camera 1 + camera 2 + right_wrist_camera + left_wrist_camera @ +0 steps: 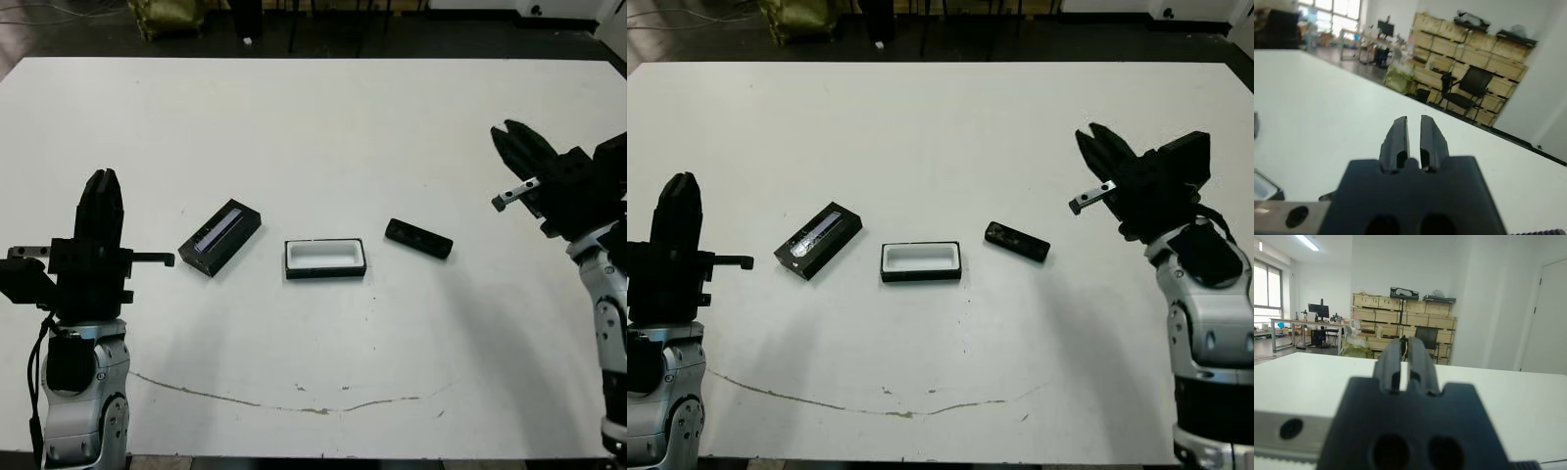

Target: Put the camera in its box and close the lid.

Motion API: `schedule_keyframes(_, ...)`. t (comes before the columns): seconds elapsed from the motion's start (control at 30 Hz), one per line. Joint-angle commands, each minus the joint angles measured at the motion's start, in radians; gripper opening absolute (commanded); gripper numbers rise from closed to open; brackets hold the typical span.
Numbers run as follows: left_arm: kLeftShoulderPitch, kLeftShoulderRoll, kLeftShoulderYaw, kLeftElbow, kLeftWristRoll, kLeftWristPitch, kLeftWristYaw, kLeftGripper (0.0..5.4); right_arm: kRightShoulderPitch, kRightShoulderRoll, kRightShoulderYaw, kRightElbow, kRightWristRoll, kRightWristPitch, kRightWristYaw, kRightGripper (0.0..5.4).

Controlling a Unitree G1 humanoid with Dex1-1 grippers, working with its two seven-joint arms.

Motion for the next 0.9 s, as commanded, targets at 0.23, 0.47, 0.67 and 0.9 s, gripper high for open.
schedule_keyframes(0.23,0.018,-0.005,-0.001,0.016,0.009,0.002,0.000,0.02,-0.032,-0.080,0.083,0.051,-0.051,0.035,0.106,0.00)
schedule_keyframes(0.47,0.026,-0.010,-0.004,-0.002,0.018,0.017,0.014,0.00,-0.080,-0.151,0.162,0.127,-0.114,0.060,0.225,0.99)
schedule_keyframes(0.67,0.022,-0.010,-0.004,0.007,0.016,0.018,0.011,0.00,-0.106,-0.162,0.185,0.184,-0.130,0.062,0.289,2.33)
schedule_keyframes(0.9,0.026,-0.017,-0.008,0.004,0.014,0.018,0.013,0.00,-0.115,-0.140,0.183,0.269,-0.111,-0.007,0.355,3.84)
